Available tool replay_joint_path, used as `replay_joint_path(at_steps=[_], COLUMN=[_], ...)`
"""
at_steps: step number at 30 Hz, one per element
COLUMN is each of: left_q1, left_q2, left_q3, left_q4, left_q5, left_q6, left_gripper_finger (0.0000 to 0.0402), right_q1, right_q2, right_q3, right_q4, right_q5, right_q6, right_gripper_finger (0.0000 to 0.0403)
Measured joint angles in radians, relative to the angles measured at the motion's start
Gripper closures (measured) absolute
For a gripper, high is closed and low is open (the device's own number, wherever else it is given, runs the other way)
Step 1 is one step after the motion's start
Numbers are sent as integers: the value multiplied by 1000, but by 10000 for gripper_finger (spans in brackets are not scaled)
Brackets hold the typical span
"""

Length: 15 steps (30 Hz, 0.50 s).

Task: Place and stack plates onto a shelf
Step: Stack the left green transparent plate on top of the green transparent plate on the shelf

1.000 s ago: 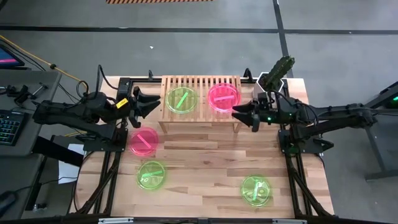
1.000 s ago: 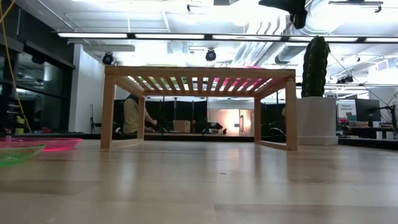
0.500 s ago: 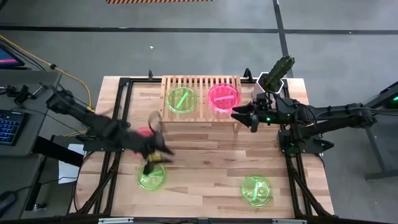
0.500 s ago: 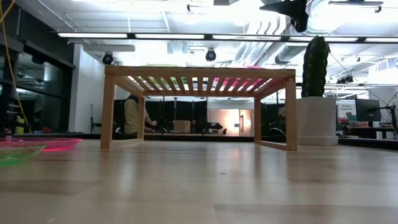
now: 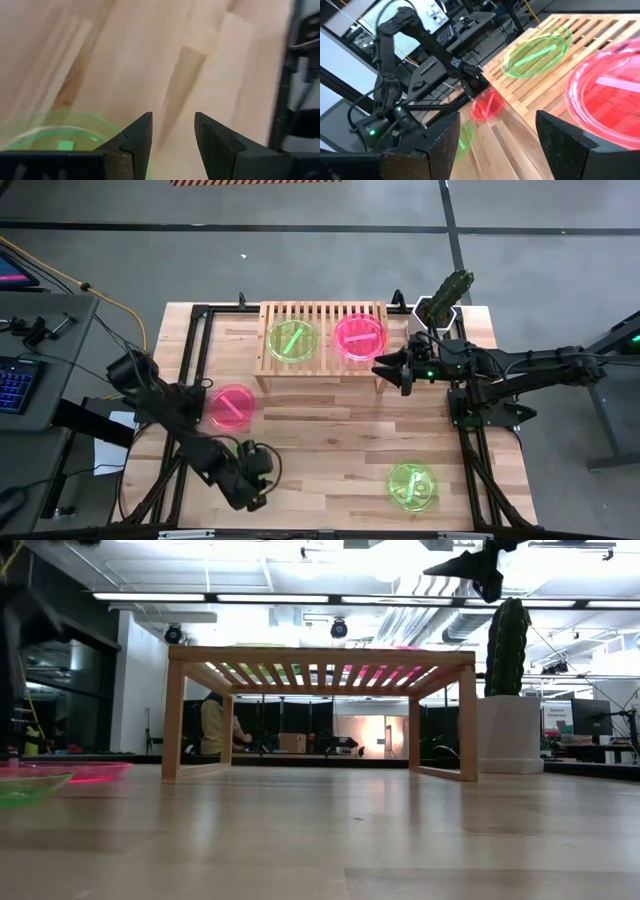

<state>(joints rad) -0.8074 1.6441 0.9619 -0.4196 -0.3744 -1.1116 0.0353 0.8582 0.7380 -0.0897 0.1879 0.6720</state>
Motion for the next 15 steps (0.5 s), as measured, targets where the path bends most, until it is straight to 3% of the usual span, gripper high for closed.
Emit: replay_joint_path(at_steps=[15], left_q1=[9], left_q2=[84], left_q3=[0], left_q4=[-68], left_q5=[-84], left_q6=[-150], left_gripper_finger=[264], right_q1=[0], right_q2=[0], right_q3=[0], right_q4=[-82], right_q5=[0], right_q6=[-1], right_gripper_finger=[160])
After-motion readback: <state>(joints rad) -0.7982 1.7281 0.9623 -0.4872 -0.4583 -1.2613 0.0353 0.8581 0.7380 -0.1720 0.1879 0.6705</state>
